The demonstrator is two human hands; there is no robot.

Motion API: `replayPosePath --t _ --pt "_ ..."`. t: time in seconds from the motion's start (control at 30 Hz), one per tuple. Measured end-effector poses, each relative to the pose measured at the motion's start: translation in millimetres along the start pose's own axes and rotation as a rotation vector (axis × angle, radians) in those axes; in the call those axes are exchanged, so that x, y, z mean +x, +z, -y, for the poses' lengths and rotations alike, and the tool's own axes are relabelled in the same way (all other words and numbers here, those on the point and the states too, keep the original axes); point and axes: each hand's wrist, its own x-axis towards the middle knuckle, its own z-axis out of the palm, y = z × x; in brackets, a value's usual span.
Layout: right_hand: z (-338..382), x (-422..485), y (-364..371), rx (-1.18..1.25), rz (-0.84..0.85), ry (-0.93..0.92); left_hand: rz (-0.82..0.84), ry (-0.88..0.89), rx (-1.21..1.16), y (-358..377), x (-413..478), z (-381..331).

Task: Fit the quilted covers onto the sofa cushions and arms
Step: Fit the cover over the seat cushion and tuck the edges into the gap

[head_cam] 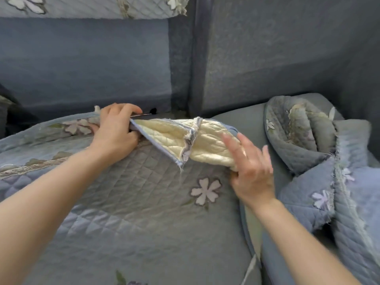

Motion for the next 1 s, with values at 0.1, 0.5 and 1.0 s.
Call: replayPosePath --t 0.1,0.5,1.0 --pt "-30 40 1 0.242 0.103 0.162 -0.001 0.006 0.01 14 9 2" --pt "-50 140 148 0.232 0.571 0.188 -0.204 -0.379 0.194 146 -12 45" --pt "-64 163 301 0.444 0.407 0.314 0.072 -0.345 0.372 238 51 116"
